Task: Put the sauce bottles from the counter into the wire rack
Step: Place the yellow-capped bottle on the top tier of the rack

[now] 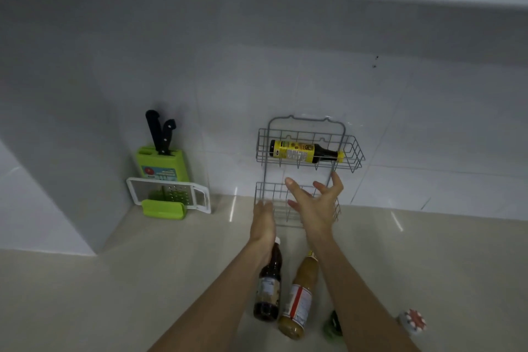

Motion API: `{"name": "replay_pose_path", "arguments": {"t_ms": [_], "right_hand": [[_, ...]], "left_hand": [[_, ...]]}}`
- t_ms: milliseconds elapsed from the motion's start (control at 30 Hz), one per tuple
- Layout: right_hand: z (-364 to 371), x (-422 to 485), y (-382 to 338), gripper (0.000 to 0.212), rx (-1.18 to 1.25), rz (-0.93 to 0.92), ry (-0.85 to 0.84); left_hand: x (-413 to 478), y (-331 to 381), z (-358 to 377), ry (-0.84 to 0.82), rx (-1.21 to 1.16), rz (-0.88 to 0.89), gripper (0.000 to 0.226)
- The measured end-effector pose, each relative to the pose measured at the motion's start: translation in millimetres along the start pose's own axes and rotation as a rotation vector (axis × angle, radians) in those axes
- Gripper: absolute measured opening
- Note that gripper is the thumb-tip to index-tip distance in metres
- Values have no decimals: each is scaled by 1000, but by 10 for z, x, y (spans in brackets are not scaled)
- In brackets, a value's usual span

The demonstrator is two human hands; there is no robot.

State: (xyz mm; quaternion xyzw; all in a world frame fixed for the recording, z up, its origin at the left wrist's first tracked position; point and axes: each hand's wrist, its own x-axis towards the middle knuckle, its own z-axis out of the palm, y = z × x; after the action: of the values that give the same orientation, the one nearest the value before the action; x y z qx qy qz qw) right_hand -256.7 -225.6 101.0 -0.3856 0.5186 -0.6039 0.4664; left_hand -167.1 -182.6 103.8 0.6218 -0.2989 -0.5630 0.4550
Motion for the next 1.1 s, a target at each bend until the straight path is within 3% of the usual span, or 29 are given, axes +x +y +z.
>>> {"name": "replay_pose_path", "arguments": {"t_ms": [233, 467, 567, 700, 900, 1100], "right_hand": [[-22, 373, -157, 83, -305, -227, 99], [-2, 739, -315, 73, -606, -454, 52], [-3, 944, -412, 58, -817, -516, 6], [-27, 1200, -550, 48, -1116, -415, -143], [25, 1542, -620, 57, -1259, -212, -349], [97, 1713, -744, 61, -1446, -128, -549]], "left_hand": [[118, 127, -69, 86, 54, 95, 49], [303, 382, -117, 118, 85, 219, 52], [365, 479, -135, 119, 122, 296, 52], [421, 553, -152, 105, 217, 403, 53], [567, 606, -198, 45, 376, 487, 50], [639, 593, -213, 44, 460, 511, 51]]}}
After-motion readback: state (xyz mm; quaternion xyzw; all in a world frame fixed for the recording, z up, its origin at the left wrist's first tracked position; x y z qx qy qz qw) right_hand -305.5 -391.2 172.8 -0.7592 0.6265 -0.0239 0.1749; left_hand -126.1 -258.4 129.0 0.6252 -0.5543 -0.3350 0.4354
